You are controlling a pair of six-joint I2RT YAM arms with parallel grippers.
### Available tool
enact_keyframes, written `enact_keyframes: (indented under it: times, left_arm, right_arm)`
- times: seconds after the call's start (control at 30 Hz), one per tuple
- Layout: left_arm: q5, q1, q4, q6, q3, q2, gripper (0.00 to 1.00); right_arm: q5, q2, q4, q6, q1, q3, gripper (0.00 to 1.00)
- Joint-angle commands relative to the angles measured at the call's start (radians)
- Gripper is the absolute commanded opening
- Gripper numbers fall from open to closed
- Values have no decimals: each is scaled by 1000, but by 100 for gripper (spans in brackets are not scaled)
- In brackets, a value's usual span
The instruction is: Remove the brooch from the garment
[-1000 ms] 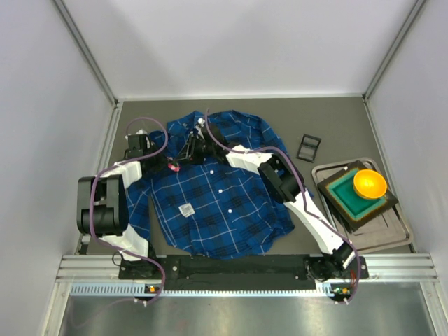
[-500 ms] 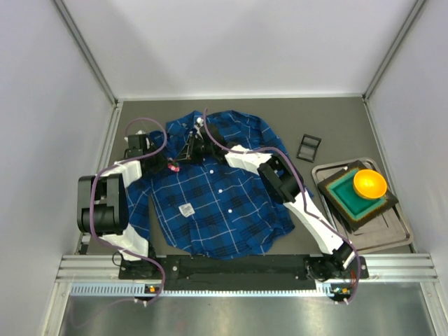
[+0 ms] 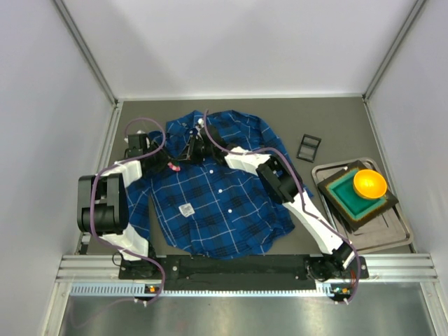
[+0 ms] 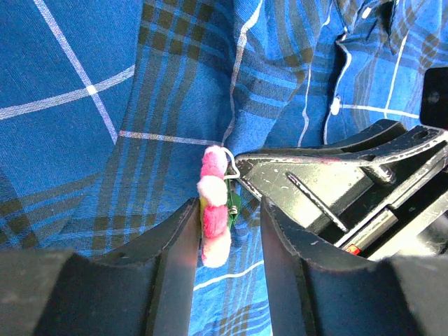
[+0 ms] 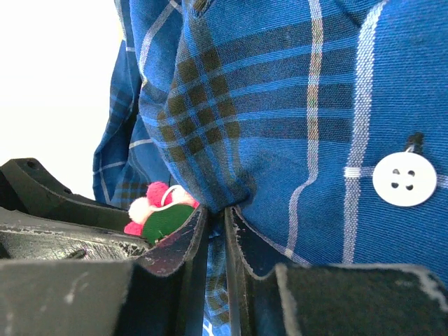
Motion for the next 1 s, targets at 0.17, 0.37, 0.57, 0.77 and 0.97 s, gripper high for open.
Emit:
enact_keyframes:
  times: [0.17, 0.37, 0.57, 0.77, 0.97]
  left_arm:
    - [5, 29, 41, -48, 8, -21, 40]
    - [-18, 38, 52, -37, -15, -31, 32]
    - [-18, 43, 58, -25, -21, -27, 19]
    - [-9, 41, 66, 30, -26, -34, 0]
    - [-11, 37, 113, 134, -58, -71, 0]
  right_arm:
    - [0, 40, 67, 29, 23, -53, 13]
    - [0, 36, 91, 30, 22, -69, 14]
    - [0, 36, 101, 27, 22, -72, 15]
    - [-15, 17, 96, 23, 19, -67, 27]
    - [-61, -18, 113, 75, -1, -83, 37]
